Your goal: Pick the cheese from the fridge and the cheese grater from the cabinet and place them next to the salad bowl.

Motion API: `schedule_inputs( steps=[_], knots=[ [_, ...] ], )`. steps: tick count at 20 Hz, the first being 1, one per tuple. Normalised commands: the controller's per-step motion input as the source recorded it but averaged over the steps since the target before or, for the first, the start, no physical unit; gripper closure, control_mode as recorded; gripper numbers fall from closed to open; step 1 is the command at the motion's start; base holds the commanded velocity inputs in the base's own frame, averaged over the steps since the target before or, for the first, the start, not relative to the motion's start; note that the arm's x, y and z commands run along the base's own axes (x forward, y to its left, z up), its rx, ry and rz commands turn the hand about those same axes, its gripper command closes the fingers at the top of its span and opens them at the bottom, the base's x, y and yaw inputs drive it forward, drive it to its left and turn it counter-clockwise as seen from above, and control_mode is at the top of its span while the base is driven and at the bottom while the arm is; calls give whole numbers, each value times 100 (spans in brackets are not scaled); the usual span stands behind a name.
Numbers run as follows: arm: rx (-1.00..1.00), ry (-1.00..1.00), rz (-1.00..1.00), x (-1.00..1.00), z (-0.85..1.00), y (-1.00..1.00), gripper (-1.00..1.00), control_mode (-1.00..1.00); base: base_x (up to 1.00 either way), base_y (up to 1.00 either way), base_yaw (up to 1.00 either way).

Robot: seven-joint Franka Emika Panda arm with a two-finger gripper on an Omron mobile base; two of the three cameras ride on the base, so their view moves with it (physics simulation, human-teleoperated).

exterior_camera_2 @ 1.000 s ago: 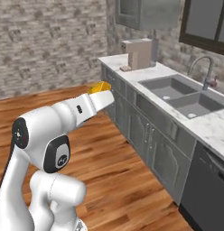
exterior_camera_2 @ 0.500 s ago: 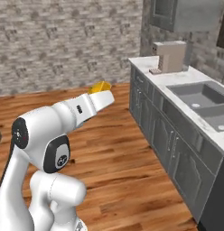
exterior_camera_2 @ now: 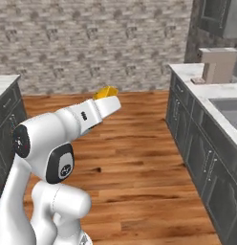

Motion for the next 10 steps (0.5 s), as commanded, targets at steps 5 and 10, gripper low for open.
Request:
schedule_inputs(
  steps=[5,10],
  knots=[
    [0,0,0,0,0,0,100,100,0,0,35],
    [0,0,0,0,0,0,100,100,0,0,36]
  ],
)
